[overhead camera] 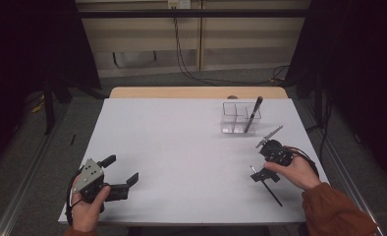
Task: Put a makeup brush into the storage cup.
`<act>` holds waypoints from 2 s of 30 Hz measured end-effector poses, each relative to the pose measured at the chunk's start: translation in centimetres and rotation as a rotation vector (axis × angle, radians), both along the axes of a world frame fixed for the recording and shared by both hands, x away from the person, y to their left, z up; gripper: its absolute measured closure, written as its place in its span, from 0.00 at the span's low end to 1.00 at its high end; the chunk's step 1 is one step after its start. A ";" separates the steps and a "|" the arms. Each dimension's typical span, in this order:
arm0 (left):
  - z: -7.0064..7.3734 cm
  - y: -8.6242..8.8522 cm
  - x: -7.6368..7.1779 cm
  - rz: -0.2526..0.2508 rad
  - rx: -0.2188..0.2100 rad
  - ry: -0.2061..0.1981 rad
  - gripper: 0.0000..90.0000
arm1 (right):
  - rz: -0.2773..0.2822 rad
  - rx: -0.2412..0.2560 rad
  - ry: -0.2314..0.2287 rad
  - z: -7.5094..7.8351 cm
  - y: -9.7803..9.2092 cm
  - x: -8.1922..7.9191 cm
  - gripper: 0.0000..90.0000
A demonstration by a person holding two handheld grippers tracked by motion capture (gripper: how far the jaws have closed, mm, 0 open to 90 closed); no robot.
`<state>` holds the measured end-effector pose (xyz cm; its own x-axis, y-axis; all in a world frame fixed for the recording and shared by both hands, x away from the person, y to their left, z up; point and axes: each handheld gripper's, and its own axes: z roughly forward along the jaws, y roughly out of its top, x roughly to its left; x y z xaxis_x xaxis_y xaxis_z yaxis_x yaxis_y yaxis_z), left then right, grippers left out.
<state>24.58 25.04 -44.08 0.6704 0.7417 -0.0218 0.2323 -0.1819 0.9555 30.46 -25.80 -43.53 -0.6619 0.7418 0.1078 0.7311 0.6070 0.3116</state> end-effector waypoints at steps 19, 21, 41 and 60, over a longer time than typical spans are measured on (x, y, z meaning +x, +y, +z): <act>-0.1 0.0 0.0 0.001 0.002 0.005 0.03 | -0.006 -0.059 0.058 -0.8 0.8 0.3 0.39; -0.1 0.0 0.0 0.001 0.002 0.005 0.03 | -0.005 -0.075 0.074 -1.0 0.8 0.4 0.45; -0.1 0.0 0.0 -0.004 0.009 0.005 0.03 | -0.050 -0.215 0.158 -1.2 2.6 1.3 0.82; 0.0 0.0 0.0 -0.004 0.011 0.002 0.03 | -0.050 -0.211 0.169 -1.1 2.5 1.4 0.96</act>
